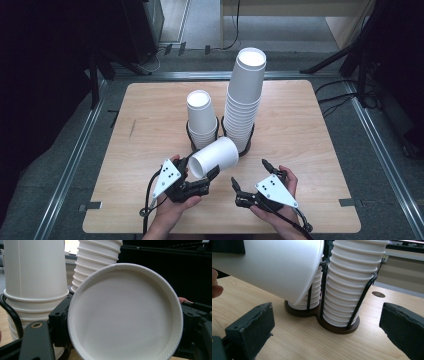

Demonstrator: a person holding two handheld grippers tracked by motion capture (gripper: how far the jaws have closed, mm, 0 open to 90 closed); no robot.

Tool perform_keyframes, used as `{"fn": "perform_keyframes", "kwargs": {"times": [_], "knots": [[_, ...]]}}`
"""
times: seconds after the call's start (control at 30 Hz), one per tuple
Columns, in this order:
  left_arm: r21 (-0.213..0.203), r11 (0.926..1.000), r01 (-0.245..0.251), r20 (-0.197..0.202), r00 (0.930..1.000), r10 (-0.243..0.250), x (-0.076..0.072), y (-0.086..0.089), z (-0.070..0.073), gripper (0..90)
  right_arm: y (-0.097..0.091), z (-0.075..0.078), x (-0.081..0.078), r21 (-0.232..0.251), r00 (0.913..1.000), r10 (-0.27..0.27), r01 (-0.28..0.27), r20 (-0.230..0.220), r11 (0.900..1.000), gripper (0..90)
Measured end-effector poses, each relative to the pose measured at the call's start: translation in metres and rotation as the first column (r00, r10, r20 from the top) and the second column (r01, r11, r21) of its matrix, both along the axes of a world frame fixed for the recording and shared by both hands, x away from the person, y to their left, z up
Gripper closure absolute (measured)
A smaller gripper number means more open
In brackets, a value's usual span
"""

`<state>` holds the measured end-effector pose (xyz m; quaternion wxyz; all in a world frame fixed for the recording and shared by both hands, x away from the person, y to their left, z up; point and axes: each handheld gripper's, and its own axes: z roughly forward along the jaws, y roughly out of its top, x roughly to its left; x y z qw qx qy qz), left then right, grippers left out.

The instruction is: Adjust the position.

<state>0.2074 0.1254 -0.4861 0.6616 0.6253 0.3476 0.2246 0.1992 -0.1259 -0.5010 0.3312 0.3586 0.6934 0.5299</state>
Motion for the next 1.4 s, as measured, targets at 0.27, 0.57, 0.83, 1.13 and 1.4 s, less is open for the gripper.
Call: {"fn": "perform_keyframes", "kwargs": {"times": [0.27, 0.57, 0.83, 1.13, 1.4], "knots": [[-0.003, 1.0000, -0.001, 0.012, 0.9999, 0.001, -0.001, -0.001, -0.001, 21.8, 0.001, -0.002, 0.001, 0.018, 0.9990, -0.034, 0.035, -0.028, 0.9992, 6.6], [-0.009, 0.9999, -0.009, 0.014, 0.9999, 0.010, -0.001, 0.000, 0.000, 21.8, 0.005, -0.004, 0.003, -0.013, 0.9964, -0.083, 0.082, -0.021, 0.9965, 16.6], [-0.023, 0.9996, -0.014, 0.013, 0.9998, 0.014, -0.001, 0.000, -0.002, 21.9, 0.005, -0.006, 0.004, 0.001, 0.9918, -0.090, 0.091, -0.090, 0.9959, 14.6], [-0.039, 0.9989, -0.027, 0.019, 0.9994, 0.028, -0.002, 0.001, -0.004, 22.0, 0.013, 0.006, -0.006, 0.220, 0.9637, -0.079, 0.137, -0.255, 0.9659, 6.2], [-0.031, 0.9990, -0.033, 0.027, 0.9991, 0.034, -0.004, -0.003, -0.004, 22.0, 0.008, 0.012, -0.010, 0.444, 0.9375, -0.019, 0.182, -0.348, 0.8774, 3.9]]}}
